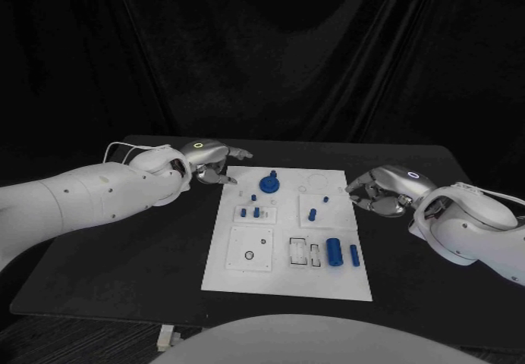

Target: Assemble the parts on the task board

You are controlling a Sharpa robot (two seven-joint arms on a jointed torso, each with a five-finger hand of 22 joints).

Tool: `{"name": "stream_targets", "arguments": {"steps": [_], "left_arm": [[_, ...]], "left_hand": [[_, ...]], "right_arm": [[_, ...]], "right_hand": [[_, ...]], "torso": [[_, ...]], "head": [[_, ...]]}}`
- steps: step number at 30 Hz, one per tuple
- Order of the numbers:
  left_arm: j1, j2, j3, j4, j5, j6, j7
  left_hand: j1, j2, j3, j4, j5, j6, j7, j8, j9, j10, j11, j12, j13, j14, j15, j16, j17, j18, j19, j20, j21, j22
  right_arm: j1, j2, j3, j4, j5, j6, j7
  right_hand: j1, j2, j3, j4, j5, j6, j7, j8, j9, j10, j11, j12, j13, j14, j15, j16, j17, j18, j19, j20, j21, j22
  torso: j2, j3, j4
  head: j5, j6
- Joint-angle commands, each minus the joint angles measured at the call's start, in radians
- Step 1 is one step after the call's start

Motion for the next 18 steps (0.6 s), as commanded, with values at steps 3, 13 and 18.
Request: {"name": "stream_targets", "arguments": {"steps": [3,13,18], "left_arm": [[0.048,-0.052,0.001,0.036,0.391,0.004,0.256],[0.088,-0.131,0.001,0.171,0.903,0.216,0.517],[0.077,-0.154,0.001,0.273,1.216,0.388,0.532]], "left_hand": [[-0.028,-0.018,-0.047,-0.004,-0.003,0.033,0.017,-0.001,-0.007,-0.125,-0.013,0.047,0.001,-0.319,0.062,-0.239,-0.139,-0.03,-0.295,0.031,-0.255,-0.064],[-0.222,0.033,-0.246,0.01,0.061,-0.002,0.044,-0.008,-0.026,-0.522,-0.113,-0.014,-0.039,-0.865,0.054,-0.782,-0.648,-0.095,-0.758,0.08,-0.629,-0.322],[-0.277,0.125,-0.243,0.011,0.076,-0.264,0.011,-0.025,-0.072,-0.622,-0.138,-0.089,-0.064,-0.887,0.078,-0.87,-0.791,-0.068,-0.854,0.107,-0.658,-0.611]], "right_arm": [[0.091,-0.006,0.001,0.013,-0.047,-0.032,-0.04],[0.184,0.034,0.001,-0.023,-0.179,0.006,-0.054],[0.176,0.067,0.001,-0.055,-0.23,0.002,-0.037]], "right_hand": [[-0.009,-0.058,0.018,0.006,-0.059,0.02,-0.004,0.0,0.001,-0.148,-0.004,-0.44,-0.379,0.015,0.0,-0.081,-0.09,0.003,0.025,-0.006,-0.004,0.015],[0.009,-0.128,0.018,-0.023,-0.05,0.01,-0.048,-0.005,0.015,-0.325,0.058,-0.743,-0.608,0.002,0.021,-0.164,-0.181,0.01,0.009,0.012,-0.102,-0.013],[0.075,-0.112,-0.154,-0.005,-0.136,-0.089,-0.093,-0.033,-0.003,-0.508,0.077,-0.868,-0.745,0.0,0.026,-0.145,-0.167,0.006,0.01,0.023,-0.115,-0.013]], "torso": [[0.002,0.0001,0.0022],[0.003,0.0023,-0.0008],[0.002,0.0014,0.0079]], "head": [[-0.02,0.0],[-0.043,0.0],[-0.066,0.0]]}}
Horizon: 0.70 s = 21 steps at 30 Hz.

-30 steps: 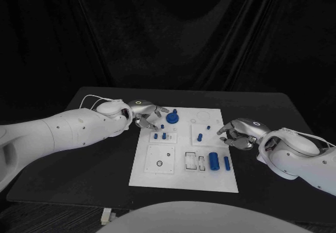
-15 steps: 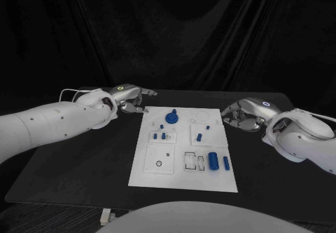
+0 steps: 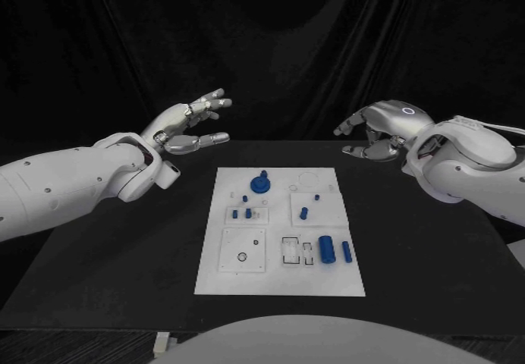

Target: Assemble the parts on the task board

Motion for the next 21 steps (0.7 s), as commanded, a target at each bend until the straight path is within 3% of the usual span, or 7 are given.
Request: {"name": "stream_targets", "arguments": {"steps": [1,4,6,12,14,18,21], "left_arm": [[-0.013,-0.011,0.0,0.059,0.429,0.223,0.227],[-0.025,-0.017,0.0,0.097,0.49,0.263,0.232],[-0.035,-0.023,0.0,0.125,0.52,0.282,0.238],[-0.059,-0.046,0.0,0.204,0.558,0.298,0.259],[-0.063,-0.05,0.0,0.226,0.563,0.299,0.262],[-0.068,-0.056,0.0,0.254,0.567,0.308,0.261],[-0.071,-0.057,0.0,0.267,0.569,0.318,0.255]], "left_hand": [[-0.031,0.053,-0.016,0.0,-0.017,-0.175,-0.049,-0.016,-0.024,-0.035,-0.029,-0.043,-0.015,-0.002,-0.007,-0.009,-0.016,0.028,-0.018,0.0,-0.003,-0.094],[-0.046,0.062,-0.031,0.0,-0.043,-0.232,-0.092,-0.024,-0.031,-0.037,-0.044,-0.052,-0.018,-0.002,-0.017,-0.009,-0.016,0.056,-0.037,-0.002,-0.01,-0.239],[-0.053,0.069,-0.04,-0.001,-0.057,-0.251,-0.117,-0.025,-0.033,-0.037,-0.065,-0.052,-0.018,-0.002,-0.036,-0.009,-0.016,0.043,-0.097,-0.009,-0.044,-0.688],[-0.062,0.117,-0.071,-0.002,-0.055,-0.263,-0.137,-0.027,-0.035,-0.037,-0.061,-0.052,-0.018,-0.002,-0.061,-0.009,-0.016,0.068,-0.097,-0.052,-0.047,-0.725],[-0.068,0.125,-0.079,0.0,-0.06,-0.262,-0.132,-0.027,-0.035,-0.037,-0.063,-0.052,-0.018,-0.002,-0.07,-0.009,-0.016,0.074,-0.097,-0.065,-0.047,-0.731],[-0.087,0.17,-0.102,-0.001,-0.022,-0.254,-0.086,-0.026,-0.034,-0.037,-0.065,-0.052,-0.018,-0.002,-0.082,-0.009,-0.016,0.095,-0.096,-0.105,-0.048,-0.738],[-0.085,0.193,-0.115,-0.003,0.008,-0.252,-0.072,-0.026,-0.034,-0.037,-0.059,-0.052,-0.018,-0.002,-0.077,-0.009,-0.016,0.099,-0.096,-0.102,-0.048,-0.738]], "right_arm": [[-0.013,0.01,0.0,-0.015,-0.104,0.006,-0.004],[-0.027,0.013,0.0,-0.027,-0.126,0.023,0.003],[-0.038,0.018,0.0,-0.039,-0.137,0.046,0.008],[-0.082,0.051,0.0,-0.089,-0.138,0.086,0.039],[-0.099,0.065,0.0,-0.107,-0.132,0.087,0.053],[-0.121,0.087,0.0,-0.132,-0.121,0.092,0.074],[-0.138,0.107,0.0,-0.154,-0.105,0.094,0.092]], "right_hand": [[0.105,-0.005,-0.164,0.113,-0.052,-0.069,-0.024,-0.004,-0.018,-0.098,0.008,-0.066,-0.12,-0.004,0.015,0.0,-0.003,0.014,-0.003,0.012,-0.026,-0.002],[0.138,-0.046,-0.197,0.178,-0.074,-0.135,-0.04,-0.014,-0.024,-0.149,0.003,-0.091,-0.156,-0.019,0.011,-0.027,-0.028,0.016,-0.014,0.015,-0.074,-0.013],[0.143,-0.044,-0.2,0.18,-0.083,-0.114,-0.04,-0.009,-0.021,-0.148,0.004,-0.089,-0.166,-0.023,0.011,-0.035,-0.035,0.016,-0.016,0.016,-0.083,-0.015],[0.143,-0.008,-0.177,0.176,-0.104,-0.086,-0.018,-0.006,-0.019,-0.075,0.013,-0.054,-0.193,-0.022,0.016,-0.026,-0.031,0.013,-0.01,0.02,-0.07,-0.01],[0.15,0.015,-0.163,0.169,-0.102,-0.062,0.013,-0.002,-0.017,-0.025,0.02,-0.038,-0.21,-0.017,0.019,-0.017,-0.024,0.012,-0.004,0.022,-0.063,-0.005],[0.153,0.041,-0.153,0.156,-0.095,-0.033,0.041,0.006,-0.016,0.041,0.021,-0.025,-0.238,-0.015,0.022,-0.004,-0.016,0.01,0.003,0.025,-0.051,0.004],[0.149,0.054,-0.149,0.147,-0.085,-0.008,0.053,0.013,-0.013,0.079,0.019,-0.019,-0.249,-0.015,0.027,0.002,-0.012,0.009,0.003,0.028,-0.052,0.008]], "torso": [[0.001,-0.0016,0.0095],[0.003,-0.0051,0.0168],[0.004,-0.0068,0.0203],[0.017,-0.0119,0.0334],[0.018,-0.0152,0.0419],[0.018,-0.0179,0.0535],[0.019,-0.019,0.0574]], "head": [[-0.015,0.0],[-0.024,0.0],[-0.029,0.0],[-0.045,0.0],[-0.052,0.0],[-0.065,0.0],[-0.069,0.0]]}}
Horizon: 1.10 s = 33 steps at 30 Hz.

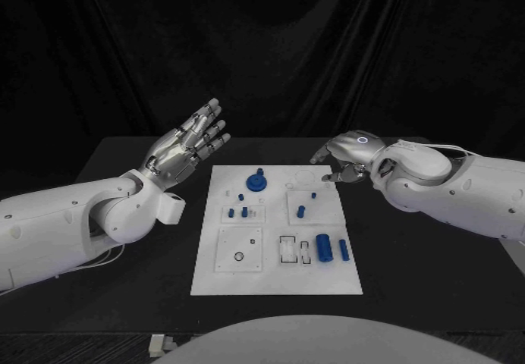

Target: Assemble the parts on the task board

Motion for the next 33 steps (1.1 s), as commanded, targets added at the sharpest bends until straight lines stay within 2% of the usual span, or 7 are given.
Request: {"name": "stream_targets", "arguments": {"steps": [1,2,6,10,14,17,33], "left_arm": [[-0.002,0.0,0.001,0.013,0.045,0.046,0.223],[-0.002,0.0,0.001,0.014,0.045,0.048,0.22],[-0.004,0.0,0.001,0.008,0.045,0.062,0.207],[-0.005,0.002,0.001,0.002,0.046,0.073,0.198],[-0.005,0.004,0.001,-0.003,0.046,0.084,0.191],[-0.006,0.005,0.001,-0.005,0.046,0.089,0.188],[-0.008,0.013,0.001,-0.014,0.046,0.109,0.182]], "left_hand": [[0.001,0.02,-0.011,-0.002,0.02,0.0,0.01,-0.004,0.001,0.0,0.001,-0.003,-0.001,0.0,-0.003,-0.004,-0.001,0.011,-0.001,-0.002,-0.007,0.0],[0.014,0.036,-0.018,-0.001,0.056,0.009,0.027,-0.003,0.003,0.0,0.009,-0.003,-0.001,0.0,0.005,-0.004,-0.001,0.012,-0.001,0.005,-0.006,0.002],[0.044,0.058,-0.027,-0.005,0.11,0.03,0.05,0.0,0.005,0.0,0.027,-0.003,-0.001,0.0,0.03,-0.004,-0.001,0.011,-0.001,0.029,-0.005,0.013],[0.059,0.065,-0.03,-0.006,0.127,0.04,0.063,0.002,0.007,0.0,0.038,-0.003,-0.001,0.0,0.039,-0.004,-0.001,0.012,-0.001,0.042,-0.004,0.018],[0.081,0.073,-0.032,-0.01,0.161,0.048,0.078,0.003,0.008,0.0,0.061,-0.003,-0.001,0.0,0.052,-0.004,-0.001,0.014,0.0,0.061,-0.003,0.025],[0.086,0.074,-0.032,-0.011,0.168,0.051,0.082,0.004,0.008,0.0,0.065,-0.003,-0.001,0.0,0.057,-0.004,-0.001,0.014,0.0,0.067,-0.003,0.026],[0.118,0.087,-0.031,-0.026,0.209,0.061,0.092,0.005,0.01,0.0,0.087,0.0,0.0,0.0,0.094,-0.004,-0.001,0.015,0.002,0.102,0.0,0.039]], "right_arm": [[-0.017,0.018,0.001,-0.022,0.011,0.022,0.051],[-0.019,0.023,0.001,-0.027,0.014,0.022,0.054],[-0.034,0.045,0.001,-0.052,0.025,0.024,0.067],[-0.045,0.061,0.001,-0.073,0.03,0.03,0.074],[-0.055,0.074,0.001,-0.093,0.033,0.046,0.078],[-0.06,0.079,0.001,-0.101,0.033,0.055,0.079],[-0.075,0.093,0.001,-0.13,0.034,0.098,0.068]], "right_hand": [[-0.002,0.016,0.003,-0.009,0.01,0.024,0.012,0.008,0.003,0.03,-0.002,0.003,-0.01,-0.001,0.011,0.008,0.003,0.009,0.005,0.006,0.003,0.004],[-0.004,0.018,0.003,-0.011,0.012,0.029,0.015,0.009,0.003,0.04,-0.004,0.005,-0.012,-0.001,0.014,0.01,0.004,0.008,0.006,0.007,0.004,0.005],[-0.006,0.024,0.005,-0.02,0.018,0.038,0.017,0.009,0.003,0.065,-0.007,0.006,-0.019,-0.003,0.018,0.013,0.005,0.008,0.005,0.011,0.004,0.009],[-0.001,0.028,0.011,-0.033,0.034,0.05,0.017,0.011,0.004,0.075,-0.006,-0.001,-0.028,-0.005,0.018,0.014,0.004,0.009,0.004,0.012,-0.001,0.011],[0.004,0.032,0.018,-0.046,0.05,0.057,0.022,0.01,0.004,0.083,-0.006,-0.008,-0.037,-0.008,0.018,0.014,0.003,0.01,0.003,0.012,-0.005,0.015],[0.006,0.034,0.024,-0.054,0.062,0.062,0.025,0.01,0.004,0.089,-0.006,-0.012,-0.042,-0.011,0.018,0.012,0.0,0.01,0.001,0.012,-0.008,0.017],[-0.008,0.037,0.037,-0.063,0.065,0.105,0.054,0.019,0.008,0.119,-0.006,-0.023,-0.059,-0.014,0.026,0.014,-0.003,0.009,-0.001,0.017,-0.014,0.026]], "torso": [[0.003,-0.0035,0.0121],[0.003,-0.0036,0.0122],[0.004,-0.0041,0.0137],[0.004,-0.0029,0.0166],[0.002,-0.0012,0.0102],[0.001,-0.001,0.0075],[-0.001,-0.004,0.01]], "head": [[-0.005,0.0],[-0.003,0.0],[0.0,0.0],[-0.001,0.0],[0.006,0.0],[0.011,0.0],[0.006,0.0]]}}
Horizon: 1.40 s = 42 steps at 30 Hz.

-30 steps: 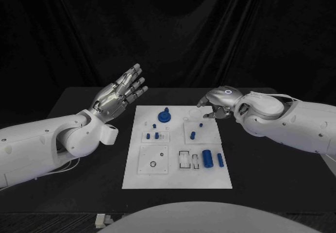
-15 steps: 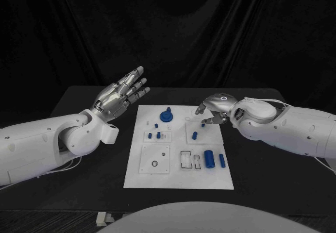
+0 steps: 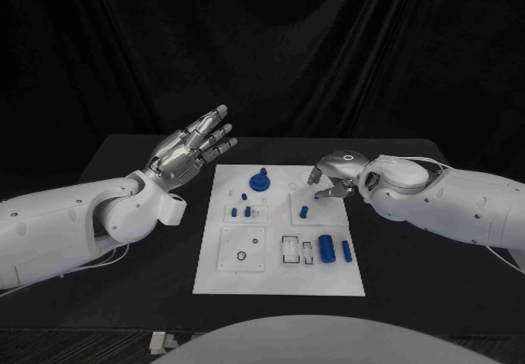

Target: Assemble the parts on the task board

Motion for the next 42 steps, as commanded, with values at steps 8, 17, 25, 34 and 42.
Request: {"name": "stream_targets", "arguments": {"steps": [8,17,25,34,42], "left_arm": [[-0.002,0.006,0.001,-0.006,0.01,0.029,0.177],[-0.004,0.009,0.001,-0.012,0.01,0.04,0.169],[-0.009,0.012,0.001,-0.017,0.01,0.047,0.163],[-0.019,0.018,0.001,-0.024,0.01,0.057,0.159],[-0.024,0.019,0.001,-0.026,0.01,0.061,0.156]], "left_hand": [[0.02,0.005,0.001,-0.015,0.023,-0.001,0.005,0.005,0.001,0.0,0.016,0.001,0.0,0.001,0.017,-0.004,-0.001,0.016,-0.001,0.017,0.0,0.003],[0.033,0.011,0.004,-0.032,0.049,0.0,0.006,0.006,0.002,0.0,0.028,0.002,0.0,0.001,0.029,-0.004,-0.001,0.016,0.0,0.025,0.001,0.006],[0.056,0.021,0.014,-0.073,0.116,0.024,0.023,0.011,0.006,0.0,0.031,0.003,0.0,0.001,0.034,-0.004,-0.001,0.016,0.001,0.031,0.001,0.006],[0.063,0.033,0.022,-0.1,0.155,0.035,0.037,0.016,0.007,0.0,0.038,0.003,0.0,0.001,0.04,-0.004,-0.001,0.016,0.003,0.041,0.002,0.01],[0.068,0.038,0.029,-0.125,0.179,0.045,0.046,0.02,0.009,0.0,0.044,0.005,0.001,0.001,0.047,-0.004,-0.001,0.017,0.006,0.049,0.004,0.019]], "right_arm": [[-0.017,0.01,0.001,-0.021,0.0,0.038,-0.002],[-0.043,0.031,0.001,-0.057,0.0,0.044,0.004],[-0.059,0.038,0.001,-0.075,0.0,0.023,0.015],[-0.066,0.04,0.001,-0.08,0.0,0.002,0.023],[-0.067,0.037,0.001,-0.076,0.005,-0.01,0.025]], "right_hand": [[-0.004,0.007,0.007,-0.007,0.006,0.015,0.006,0.005,0.001,0.015,-0.001,-0.009,-0.004,-0.002,0.003,0.005,-0.001,0.01,0.002,0.007,-0.007,0.019],[0.004,0.01,0.023,-0.019,0.014,0.035,0.008,0.007,0.002,0.029,-0.003,-0.016,-0.012,-0.006,0.001,0.001,-0.007,0.012,-0.001,0.006,-0.015,0.022],[0.023,0.013,0.07,-0.04,0.033,0.08,0.01,0.017,0.007,0.088,-0.006,-0.02,-0.019,-0.003,0.0,0.013,0.0,0.011,0.002,0.004,-0.004,0.037],[0.037,0.015,0.113,-0.062,0.033,0.129,0.004,0.03,0.018,0.157,-0.019,-0.027,-0.019,-0.004,-0.01,0.014,-0.002,0.011,0.001,-0.005,0.005,0.042],[0.037,0.012,0.131,-0.079,0.031,0.157,-0.003,0.036,0.026,0.2,-0.029,-0.032,-0.018,-0.004,-0.017,0.009,-0.009,0.011,0.0,-0.012,0.015,0.043]], "torso": [[-0.002,-0.0016,-0.0016],[-0.001,-0.0019,-0.002],[-0.001,-0.0017,-0.0015],[0.0,-0.0014,-0.0013],[-0.001,-0.0013,-0.0006]], "head": [[0.001,0.0],[0.004,0.0],[0.005,0.0],[0.005,0.0],[0.006,0.0]]}}
